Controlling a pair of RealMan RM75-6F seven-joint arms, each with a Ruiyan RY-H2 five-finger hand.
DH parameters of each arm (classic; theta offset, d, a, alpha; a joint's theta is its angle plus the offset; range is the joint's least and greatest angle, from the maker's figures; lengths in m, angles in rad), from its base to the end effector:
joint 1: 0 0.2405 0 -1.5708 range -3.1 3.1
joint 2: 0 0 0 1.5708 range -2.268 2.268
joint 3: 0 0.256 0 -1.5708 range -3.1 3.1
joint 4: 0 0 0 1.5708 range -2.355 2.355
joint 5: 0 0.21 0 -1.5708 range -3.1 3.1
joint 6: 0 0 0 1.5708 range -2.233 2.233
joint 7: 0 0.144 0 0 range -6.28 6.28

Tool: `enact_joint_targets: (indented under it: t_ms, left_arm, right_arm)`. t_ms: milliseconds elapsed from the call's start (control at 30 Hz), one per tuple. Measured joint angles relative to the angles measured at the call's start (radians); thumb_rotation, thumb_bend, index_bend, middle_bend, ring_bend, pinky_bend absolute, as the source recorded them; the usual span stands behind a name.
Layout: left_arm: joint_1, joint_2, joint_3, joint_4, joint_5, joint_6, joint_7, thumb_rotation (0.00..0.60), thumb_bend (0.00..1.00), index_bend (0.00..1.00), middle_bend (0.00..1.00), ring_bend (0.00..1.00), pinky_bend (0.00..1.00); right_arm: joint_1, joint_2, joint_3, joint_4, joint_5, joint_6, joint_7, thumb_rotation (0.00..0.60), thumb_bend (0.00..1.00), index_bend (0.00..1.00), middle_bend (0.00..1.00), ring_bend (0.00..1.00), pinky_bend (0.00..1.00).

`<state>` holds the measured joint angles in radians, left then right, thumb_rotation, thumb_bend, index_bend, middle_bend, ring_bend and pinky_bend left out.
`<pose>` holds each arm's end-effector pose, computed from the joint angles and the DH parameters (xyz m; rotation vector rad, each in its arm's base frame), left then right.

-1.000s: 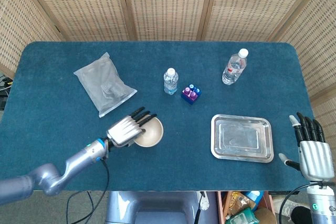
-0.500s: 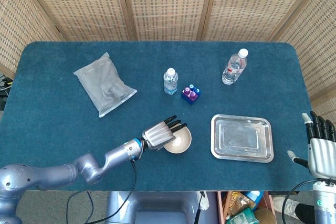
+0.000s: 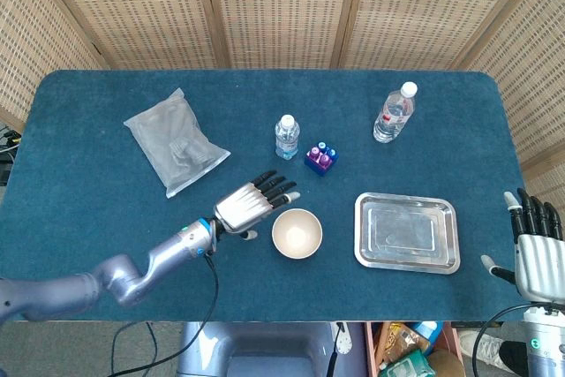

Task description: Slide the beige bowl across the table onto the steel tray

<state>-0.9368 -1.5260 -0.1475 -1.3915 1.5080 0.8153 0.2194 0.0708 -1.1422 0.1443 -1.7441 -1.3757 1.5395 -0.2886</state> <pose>-0.0762 0.3535 -0.0289 -2.2927 -0.4546 -0.9958 -0.2918 -0.1919 0.1669 1.2475 -0.7834 0.8089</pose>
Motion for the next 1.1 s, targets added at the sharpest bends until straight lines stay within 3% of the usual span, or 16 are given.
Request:
enact_joint_targets:
  t_ms: [267, 567, 767, 1100]
  left_arm:
    - [0.239, 0.260, 0.016, -0.095, -0.107, 0.238, -0.040, 0.600, 0.00, 0.00, 0.00, 0.00, 0.00]
    - [0.492, 0.357, 0.027, -0.138, -0.279, 0.491, -0.075, 0.600, 0.00, 0.00, 0.00, 0.00, 0.00]
    - [0.566, 0.405, 0.033, -0.213, -0.284, 0.565, -0.074, 0.600, 0.00, 0.00, 0.00, 0.00, 0.00]
    - [0.576, 0.419, 0.026, -0.220, -0.281, 0.541, -0.082, 0.600, 0.00, 0.00, 0.00, 0.00, 0.00]
  right_arm:
    - [0.023, -0.038, -0.020, 0.005, -0.031, -0.023, -0.072, 0.600, 0.00, 0.00, 0.00, 0.00, 0.00]
    - [0.118, -0.070, -0.039, 0.007, -0.135, -0.124, -0.158, 0.600, 0.00, 0.00, 0.00, 0.00, 0.00]
    - [0.242, -0.072, -0.051, 0.008, -0.234, -0.286, -0.122, 0.600, 0.00, 0.02, 0.00, 0.00, 0.00]
    - [0.510, -0.149, -0.050, 0.055, -0.317, -0.612, -0.080, 0.600, 0.00, 0.11, 0.00, 0.00, 0.00]
